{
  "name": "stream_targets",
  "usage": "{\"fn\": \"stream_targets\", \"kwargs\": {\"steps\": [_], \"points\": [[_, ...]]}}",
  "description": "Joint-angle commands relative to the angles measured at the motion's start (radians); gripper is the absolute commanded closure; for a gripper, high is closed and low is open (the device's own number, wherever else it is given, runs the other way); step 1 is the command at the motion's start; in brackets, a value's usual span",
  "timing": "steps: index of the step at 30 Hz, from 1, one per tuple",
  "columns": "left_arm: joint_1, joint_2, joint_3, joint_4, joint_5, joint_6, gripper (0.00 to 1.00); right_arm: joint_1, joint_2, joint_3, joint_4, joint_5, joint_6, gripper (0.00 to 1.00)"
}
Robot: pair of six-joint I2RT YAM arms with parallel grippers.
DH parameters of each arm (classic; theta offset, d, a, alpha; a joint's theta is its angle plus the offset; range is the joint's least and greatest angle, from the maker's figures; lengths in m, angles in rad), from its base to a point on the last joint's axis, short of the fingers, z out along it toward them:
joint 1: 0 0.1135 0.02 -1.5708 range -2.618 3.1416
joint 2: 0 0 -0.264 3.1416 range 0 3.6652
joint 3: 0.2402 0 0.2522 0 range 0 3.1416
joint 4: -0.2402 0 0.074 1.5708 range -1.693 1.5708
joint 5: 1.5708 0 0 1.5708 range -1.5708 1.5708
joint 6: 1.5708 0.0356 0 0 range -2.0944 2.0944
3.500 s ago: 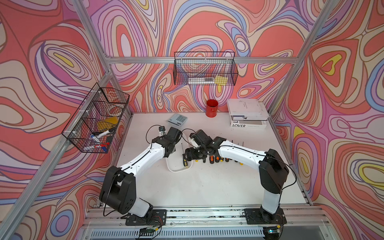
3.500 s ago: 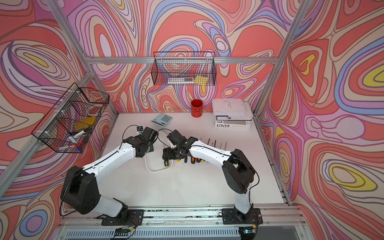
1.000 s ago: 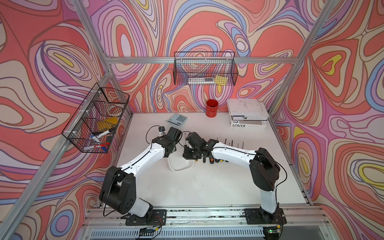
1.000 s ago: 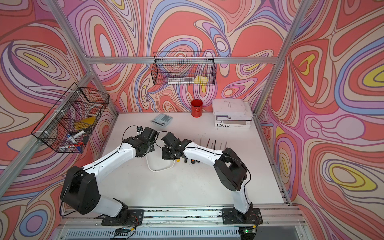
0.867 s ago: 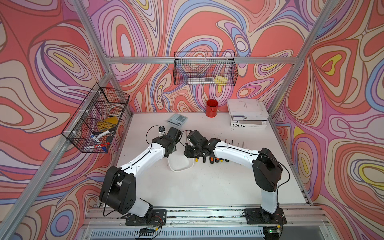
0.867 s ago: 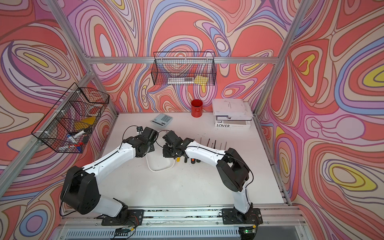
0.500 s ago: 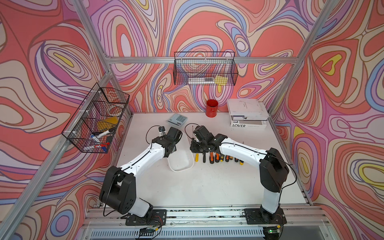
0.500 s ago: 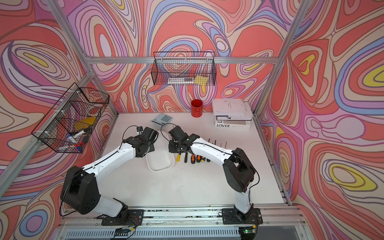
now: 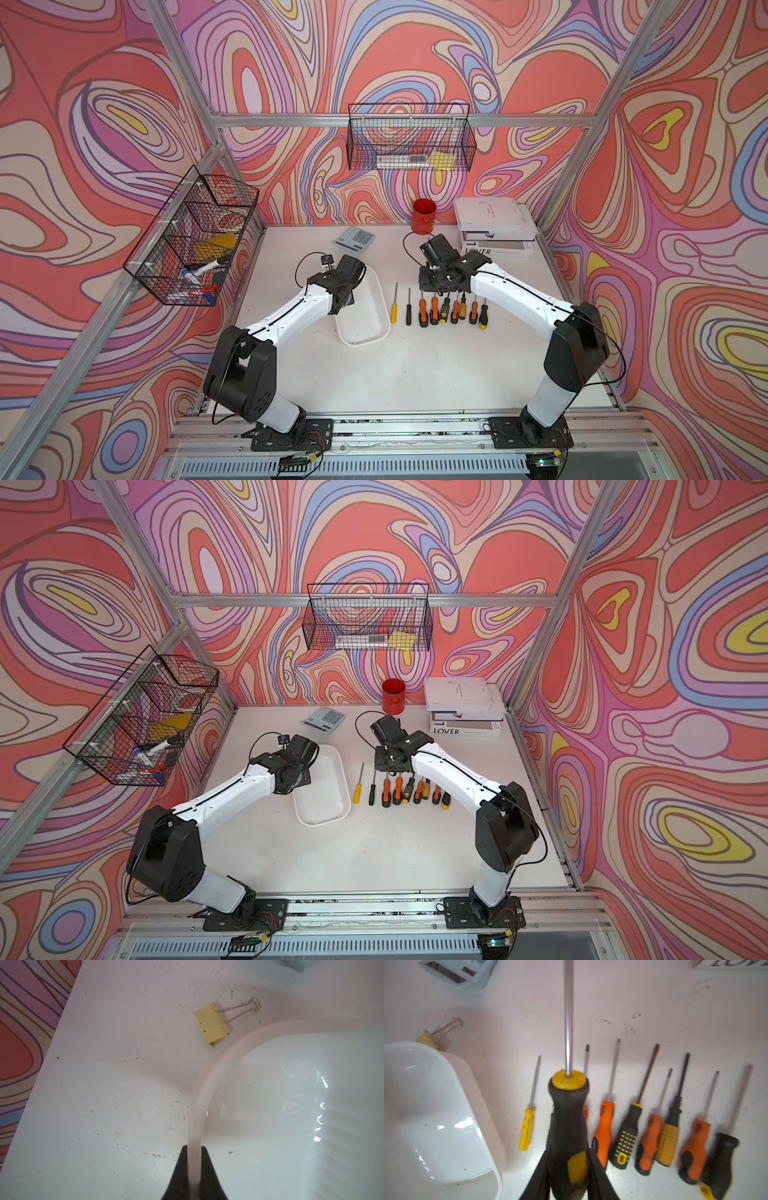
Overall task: Take out the screwdriver from the storage box
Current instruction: Place the screwdriver at the center of the board.
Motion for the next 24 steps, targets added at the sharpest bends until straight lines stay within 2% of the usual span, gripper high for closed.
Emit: {"fn": "stream_targets", "kwargs": {"steps": [1,7,18,24], "points": [[0.005,0.032,0.036,-0.021,0.018,0.039,1.00,-0.068,-0.056,-0.046,-0.091,0.069,-0.024,1.00],[0.006,0.057,0.050,-0.006,0.062,0.060,1.00,-0.197,-0.097,-0.117,-0.151,0.129,-0.053,1.00],[0.005,0.135,0.075,0.006,0.094,0.088,1.00,-0.426,-0.134,-0.265,-0.138,0.114,-0.121,1.00],[0.005,0.137,0.080,0.005,0.093,0.095,1.00,-0.499,-0.123,-0.336,-0.091,0.059,-0.158,1.00]]}}
